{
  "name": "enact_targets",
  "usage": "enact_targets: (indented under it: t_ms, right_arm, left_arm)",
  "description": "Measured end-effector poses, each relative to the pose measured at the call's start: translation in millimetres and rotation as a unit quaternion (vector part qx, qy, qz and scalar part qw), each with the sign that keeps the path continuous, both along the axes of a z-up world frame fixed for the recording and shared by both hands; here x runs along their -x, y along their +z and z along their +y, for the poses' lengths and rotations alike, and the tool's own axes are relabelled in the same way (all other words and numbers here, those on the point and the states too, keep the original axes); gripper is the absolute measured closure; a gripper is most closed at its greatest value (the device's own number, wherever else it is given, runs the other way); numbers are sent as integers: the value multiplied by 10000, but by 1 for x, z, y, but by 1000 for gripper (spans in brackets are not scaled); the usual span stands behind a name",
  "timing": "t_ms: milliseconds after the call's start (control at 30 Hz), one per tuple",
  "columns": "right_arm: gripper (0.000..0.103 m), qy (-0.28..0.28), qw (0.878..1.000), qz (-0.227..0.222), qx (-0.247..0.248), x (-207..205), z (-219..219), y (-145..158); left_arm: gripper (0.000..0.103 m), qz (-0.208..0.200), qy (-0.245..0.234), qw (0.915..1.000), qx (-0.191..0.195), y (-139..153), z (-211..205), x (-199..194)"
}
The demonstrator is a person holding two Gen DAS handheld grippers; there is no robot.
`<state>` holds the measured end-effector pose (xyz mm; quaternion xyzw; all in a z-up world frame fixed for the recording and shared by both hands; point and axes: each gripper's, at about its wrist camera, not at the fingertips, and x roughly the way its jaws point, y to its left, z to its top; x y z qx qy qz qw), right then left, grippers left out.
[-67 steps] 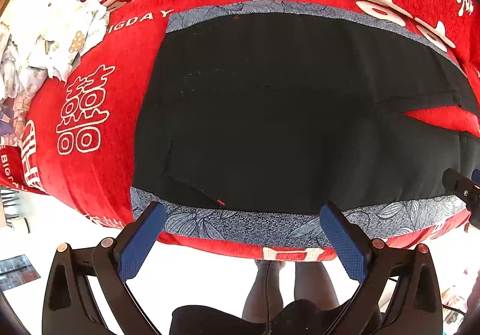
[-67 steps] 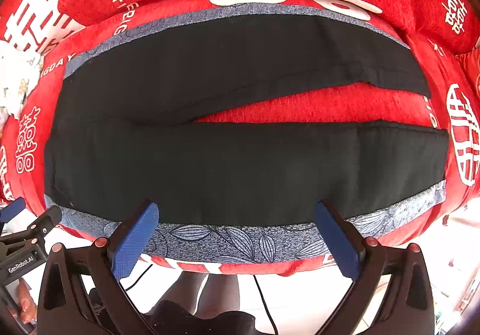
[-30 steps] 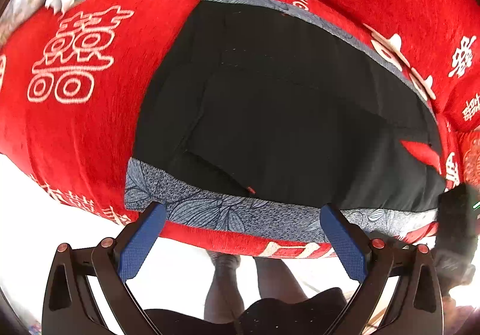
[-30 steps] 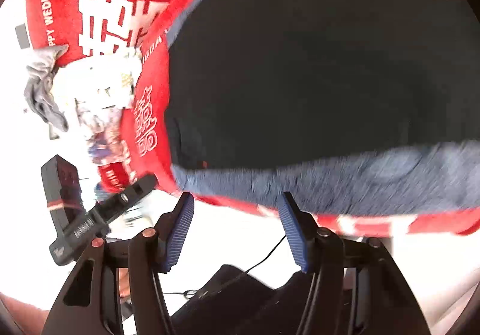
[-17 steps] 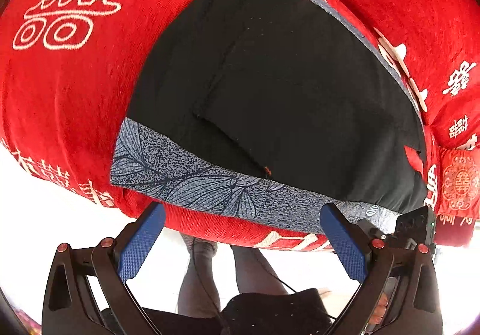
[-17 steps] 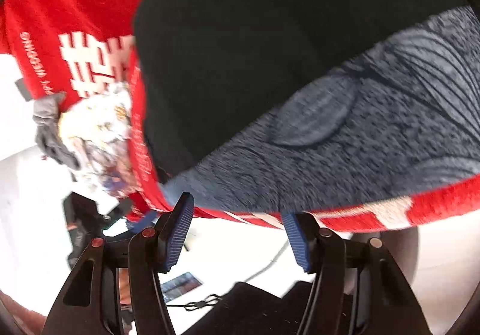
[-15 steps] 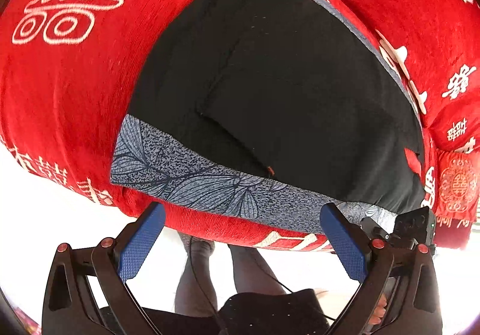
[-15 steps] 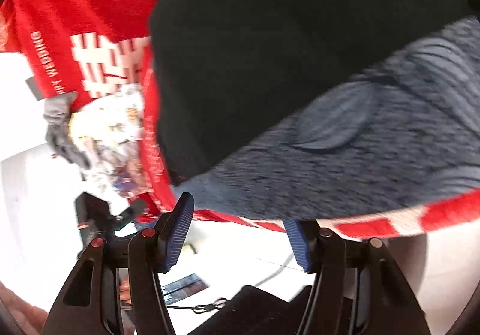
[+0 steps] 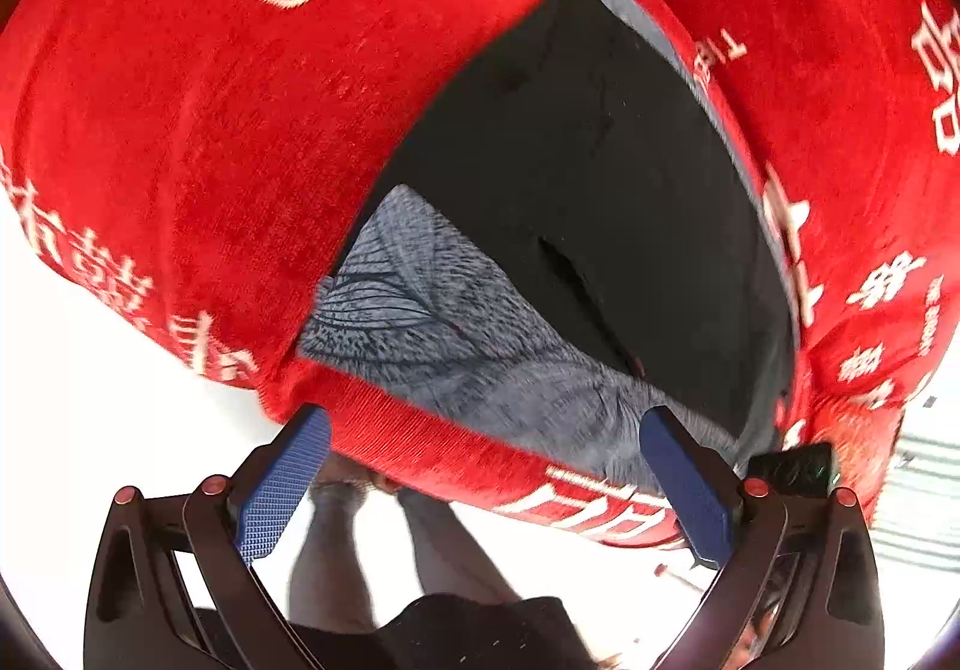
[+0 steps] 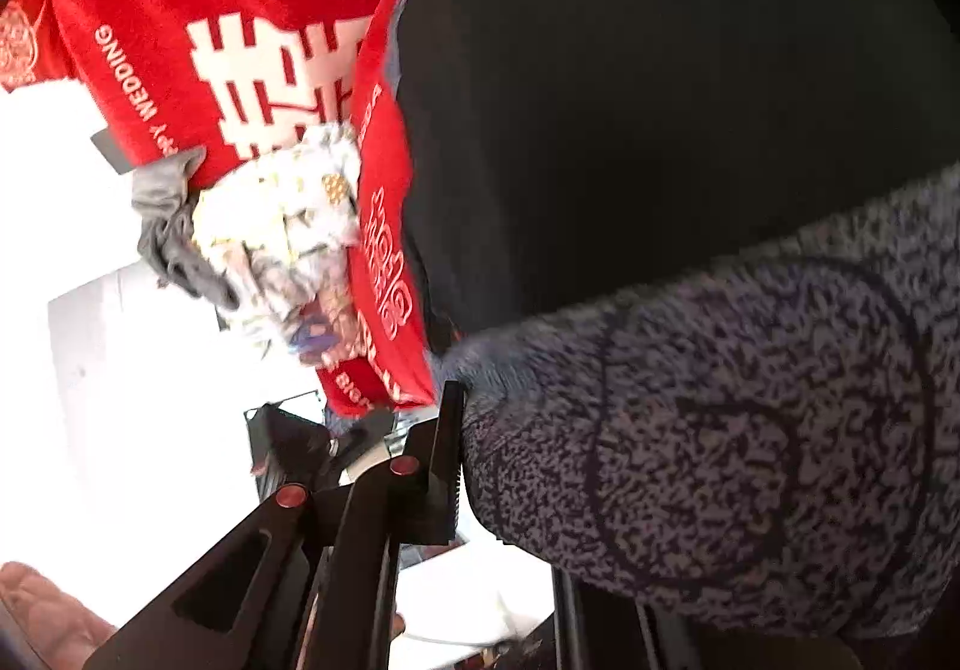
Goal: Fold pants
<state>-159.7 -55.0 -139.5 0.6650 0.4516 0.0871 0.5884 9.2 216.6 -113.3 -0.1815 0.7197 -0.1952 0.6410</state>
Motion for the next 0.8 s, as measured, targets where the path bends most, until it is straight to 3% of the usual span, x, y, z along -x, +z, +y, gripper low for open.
enact_targets:
  t_ms: [233,267,333,467,600,800]
  right_arm:
    - [95,205,9997,142,-73,-6,3,-12]
    - [95,237,9996,110,-82,-7,3,-11]
    - [95,344,9994,74,-29,-8,2,-9]
    - [84,507,9973,386,356,8,-8,-15]
    - [63,-35,9956,740,572,48,-36,-24]
    - [64,-1121,9917,615,-98,84,-55,-41]
  left_arm:
    - [1,173,113,9998,35,-42,-25,-5]
    - [10,140,99,9998,31,-41,-28,-5]
    - [14,75,-28,9999,-101,-39,-36,-6]
    - [39,-43,-247,9993,-268,-33,-36,-7]
    - [42,27,-209,9996,-180,-34,-27,-9]
    - [44,-53,-314,9992,-260,-30,-31,-7]
